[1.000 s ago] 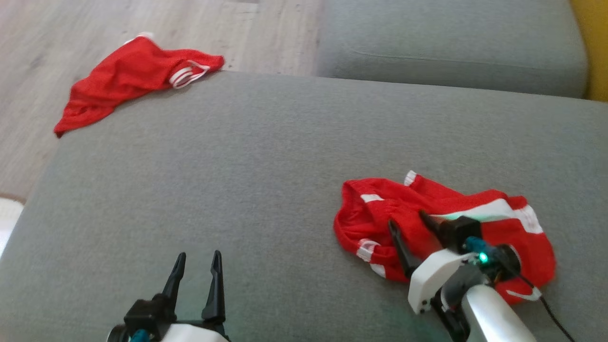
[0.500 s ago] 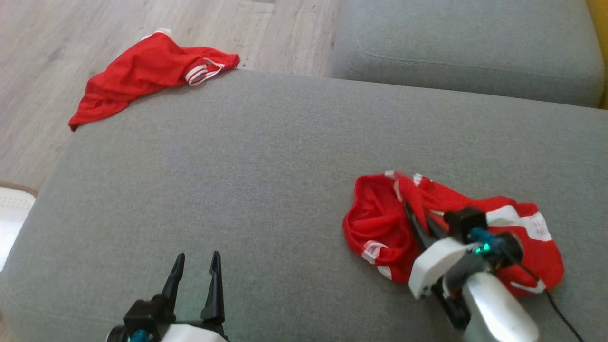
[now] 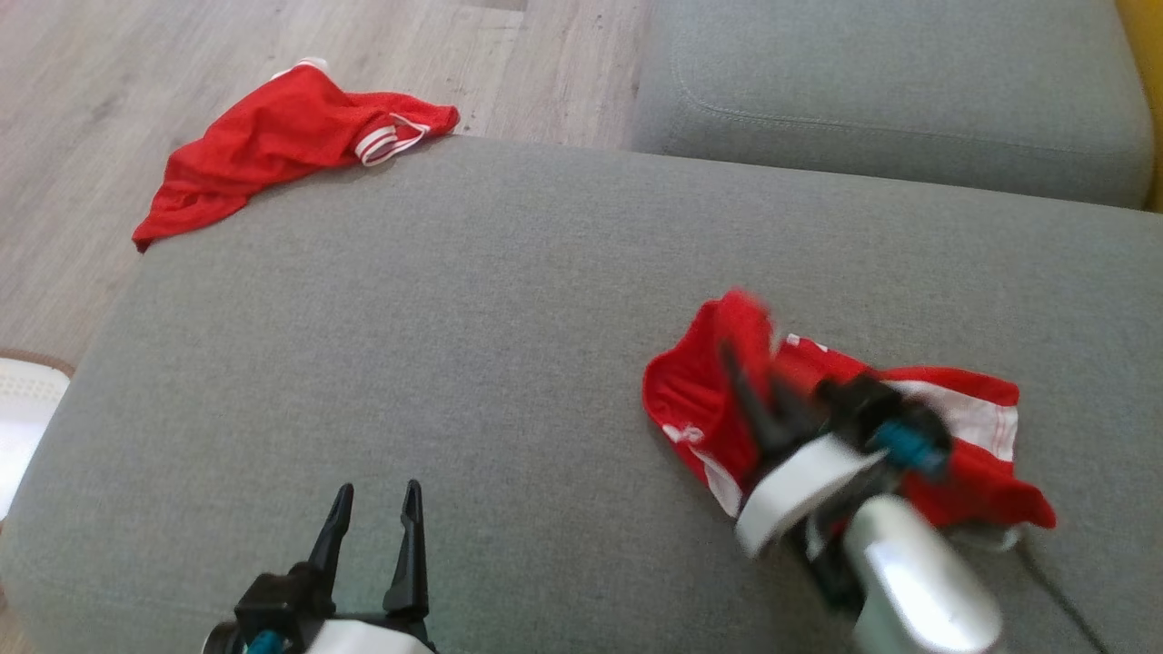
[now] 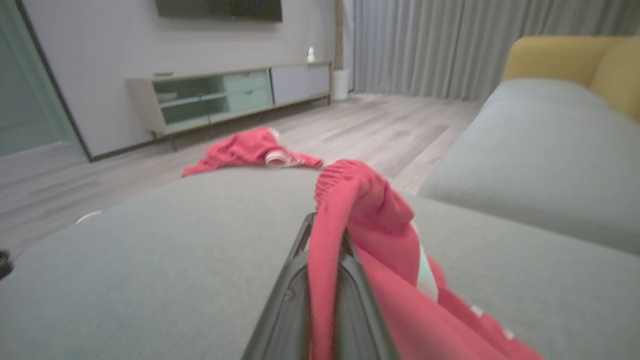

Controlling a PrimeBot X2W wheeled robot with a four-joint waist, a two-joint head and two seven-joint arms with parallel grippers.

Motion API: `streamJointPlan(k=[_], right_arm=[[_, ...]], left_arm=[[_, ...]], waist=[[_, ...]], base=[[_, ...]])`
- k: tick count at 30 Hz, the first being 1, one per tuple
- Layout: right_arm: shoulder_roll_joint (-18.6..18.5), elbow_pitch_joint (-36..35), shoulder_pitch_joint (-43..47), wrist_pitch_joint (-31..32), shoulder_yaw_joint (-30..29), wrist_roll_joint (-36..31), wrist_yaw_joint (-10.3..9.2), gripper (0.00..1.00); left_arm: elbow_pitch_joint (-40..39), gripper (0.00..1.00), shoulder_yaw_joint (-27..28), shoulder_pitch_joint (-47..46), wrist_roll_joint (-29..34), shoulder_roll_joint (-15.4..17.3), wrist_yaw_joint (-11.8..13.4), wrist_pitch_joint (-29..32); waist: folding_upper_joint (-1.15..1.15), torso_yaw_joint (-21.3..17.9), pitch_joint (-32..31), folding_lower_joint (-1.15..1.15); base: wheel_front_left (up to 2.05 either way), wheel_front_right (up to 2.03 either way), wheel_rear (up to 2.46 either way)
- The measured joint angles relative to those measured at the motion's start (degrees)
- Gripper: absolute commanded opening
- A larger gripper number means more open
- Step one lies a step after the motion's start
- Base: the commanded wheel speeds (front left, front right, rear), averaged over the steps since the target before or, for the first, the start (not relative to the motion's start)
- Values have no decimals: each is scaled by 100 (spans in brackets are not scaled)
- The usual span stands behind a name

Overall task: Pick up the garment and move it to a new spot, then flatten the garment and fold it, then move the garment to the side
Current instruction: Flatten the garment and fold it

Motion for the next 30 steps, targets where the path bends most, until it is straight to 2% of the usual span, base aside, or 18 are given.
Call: streamJointPlan(k=[9, 13, 14, 15, 16, 19, 21, 24, 30], right_arm=[[0, 216, 766, 209, 1144, 160, 0, 0], [0, 303, 804, 227, 1428, 215, 0, 0], [-1, 325, 804, 226, 1484, 215, 0, 23], [-4, 344, 803, 227, 1567, 215, 0, 72], [-25, 374, 797, 242, 1846, 230, 0, 100], [-23, 374, 793, 269, 2168, 377, 0, 100], [-23, 360, 777, 268, 2167, 463, 0, 100], [-23, 361, 683, 182, 1938, 468, 0, 100], [-23, 252, 664, -80, 1118, 346, 0, 100]], left_arm=[[1, 100, -2, -4, -37, 0, 0, 0], [1, 100, -2, -7, -40, 0, 1, 0], [2, 100, -1, -7, -40, 0, 1, 0], [2, 100, -1, -8, -41, -1, 2, 0], [3, 100, -1, -10, -41, -2, 2, 0], [11, 100, -2, -14, -41, -3, 2, 0], [18, 100, -2, -15, -41, -4, 2, 0], [19, 100, -7, -16, -40, -7, 1, 0], [16, 100, -23, -25, -40, -14, -1, -1]], waist=[[0, 89, 49, 0], [0, 109, 77, 0], [0, 109, 83, 0], [0, 107, 90, 0], [0, 103, 103, 0], [0, 79, 111, 0], [0, 53, 111, 0], [0, -10, 100, 0], [0, -177, 37, 0]], base=[[0, 0, 0], [0, 0, 0], [0, 0, 0], [0, 0, 0], [0, 0, 0], [0, 0, 0], [0, 0, 0], [0, 0, 0], [0, 0, 0]])
